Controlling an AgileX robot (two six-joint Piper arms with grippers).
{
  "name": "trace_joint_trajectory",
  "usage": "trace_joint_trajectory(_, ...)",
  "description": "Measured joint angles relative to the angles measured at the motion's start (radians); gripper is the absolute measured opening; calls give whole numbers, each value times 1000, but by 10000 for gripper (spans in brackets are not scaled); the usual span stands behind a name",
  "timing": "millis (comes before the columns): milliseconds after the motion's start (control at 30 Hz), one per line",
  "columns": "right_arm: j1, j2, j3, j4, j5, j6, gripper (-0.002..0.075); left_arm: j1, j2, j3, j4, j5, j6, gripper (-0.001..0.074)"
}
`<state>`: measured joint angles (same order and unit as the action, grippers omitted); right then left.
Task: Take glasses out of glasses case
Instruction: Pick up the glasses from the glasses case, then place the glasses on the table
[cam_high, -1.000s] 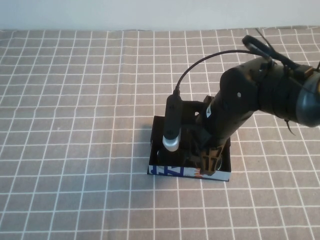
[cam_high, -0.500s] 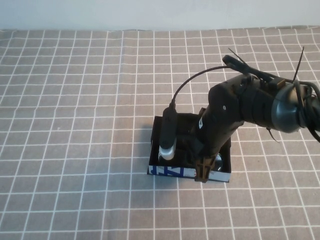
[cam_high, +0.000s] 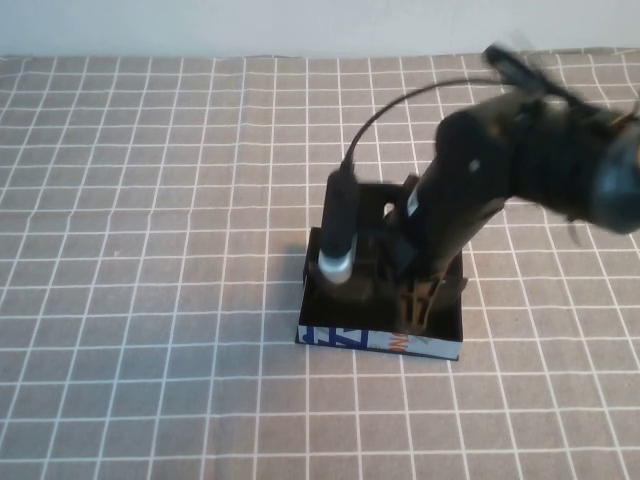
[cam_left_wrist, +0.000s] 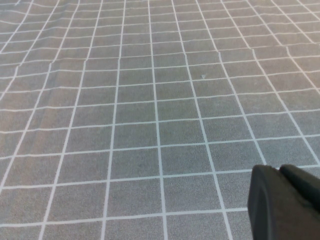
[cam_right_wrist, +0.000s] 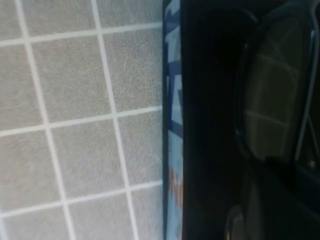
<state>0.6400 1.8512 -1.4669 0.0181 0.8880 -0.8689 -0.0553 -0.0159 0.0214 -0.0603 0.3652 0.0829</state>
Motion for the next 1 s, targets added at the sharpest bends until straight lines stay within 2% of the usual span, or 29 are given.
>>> trace_joint_trajectory(167, -20, -105, 0, 36, 53, 80, 15, 0, 0, 0, 0, 0, 0, -5)
trace_joint_trajectory(267, -68, -163, 0, 84, 82, 147, 15, 0, 0, 0, 0, 0, 0, -5)
trace_joint_trajectory(367, -169, -228, 29, 215, 94, 179, 15, 0, 0, 0, 0, 0, 0, -5)
trace_joint_trajectory(467, -315, -293, 103, 393, 88, 191, 15, 0, 0, 0, 0, 0, 0, -5)
trace_joint_trajectory(533, -402, -339, 186, 510, 56, 195, 15, 0, 0, 0, 0, 0, 0, -5)
trace_joint_trajectory(667, -507, -422, 380, 694, -62, 204, 15, 0, 0, 0, 0, 0, 0, -5)
trace_joint_trajectory(833, -545, -463, 602, 909, -236, 204, 15, 0, 0, 0, 0, 0, 0, -5)
trace_joint_trajectory(1000, -545, -447, 751, 1018, -355, 178, 14, 0, 0, 0, 0, 0, 0, -5)
